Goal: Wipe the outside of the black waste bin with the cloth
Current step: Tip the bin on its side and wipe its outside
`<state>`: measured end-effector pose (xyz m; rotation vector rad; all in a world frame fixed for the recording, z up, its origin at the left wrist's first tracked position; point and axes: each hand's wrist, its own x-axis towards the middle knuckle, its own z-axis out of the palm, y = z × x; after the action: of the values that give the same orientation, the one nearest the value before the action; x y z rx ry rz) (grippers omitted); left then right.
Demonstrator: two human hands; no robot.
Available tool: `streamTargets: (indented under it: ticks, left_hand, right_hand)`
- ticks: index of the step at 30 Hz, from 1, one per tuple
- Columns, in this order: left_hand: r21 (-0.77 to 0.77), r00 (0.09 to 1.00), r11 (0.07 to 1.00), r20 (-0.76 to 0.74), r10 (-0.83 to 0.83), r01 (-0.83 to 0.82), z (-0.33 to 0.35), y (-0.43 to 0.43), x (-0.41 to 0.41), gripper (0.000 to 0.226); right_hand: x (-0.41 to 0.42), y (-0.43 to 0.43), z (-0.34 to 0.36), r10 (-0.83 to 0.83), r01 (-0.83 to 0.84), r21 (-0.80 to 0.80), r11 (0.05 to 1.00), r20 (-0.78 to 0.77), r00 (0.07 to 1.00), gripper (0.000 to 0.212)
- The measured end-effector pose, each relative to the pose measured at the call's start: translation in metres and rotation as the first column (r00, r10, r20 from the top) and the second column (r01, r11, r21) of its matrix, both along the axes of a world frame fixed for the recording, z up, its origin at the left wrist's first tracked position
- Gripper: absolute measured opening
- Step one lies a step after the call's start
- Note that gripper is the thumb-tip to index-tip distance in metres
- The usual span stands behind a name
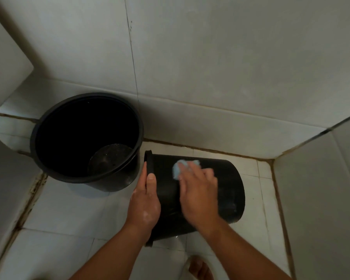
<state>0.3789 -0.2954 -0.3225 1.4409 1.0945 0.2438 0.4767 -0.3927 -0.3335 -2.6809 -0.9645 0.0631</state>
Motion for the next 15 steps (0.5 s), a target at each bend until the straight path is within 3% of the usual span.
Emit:
streamTargets:
  ticks: [3, 5, 6, 8, 11, 13, 15]
  left_hand:
    - [0.019, 0.999, 0.999, -0.030, -0.036, 0.037, -0.001, 0.003, -0.002, 0.049]
    - [0.014, 0.998, 0.999, -0.035, -0.047, 0.047, -0.001, 0.004, -0.003, 0.050]
    - [0.006, 0.999, 0.999, -0.029, -0.044, 0.044, -0.001, 0.005, -0.003, 0.049]
    - [0.016, 0.999, 0.999, -0.013, -0.042, 0.042, -0.001, 0.007, -0.002, 0.050]
    - [0.048, 0.999, 0.998, 0.000, -0.052, 0.052, 0.002, 0.005, -0.002, 0.051]
    - [0.056, 0.998, 0.996, -0.018, -0.063, 0.064, 0.002, 0.003, -0.002, 0.052]
    - [0.065, 0.997, 0.996, -0.044, -0.066, 0.068, 0.000, 0.004, -0.002, 0.053]
  right_hand:
    - [-0.041, -0.010, -0.005, 0.314, -0.315, 0.036, 0.948, 0.021, 0.949, 0.050]
    - [-0.024, -0.026, -0.009, 0.377, -0.379, 0.008, 0.926, 0.067, 0.924, 0.054]
    - [-0.009, -0.034, -0.014, 0.320, -0.320, -0.017, 0.947, 0.090, 0.943, 0.052]
    - [0.026, -0.049, -0.017, 0.025, -0.026, 0.007, 1.000, 0.082, 0.996, 0.044]
    - [0.054, -0.059, -0.018, -0.375, 0.376, 0.043, 0.926, -0.023, 0.927, 0.040]
    - [0.039, -0.042, -0.014, -0.397, 0.397, 0.031, 0.917, 0.003, 0.918, 0.042]
    - [0.003, -0.016, -0.009, -0.225, 0.223, 0.060, 0.973, 0.024, 0.974, 0.045]
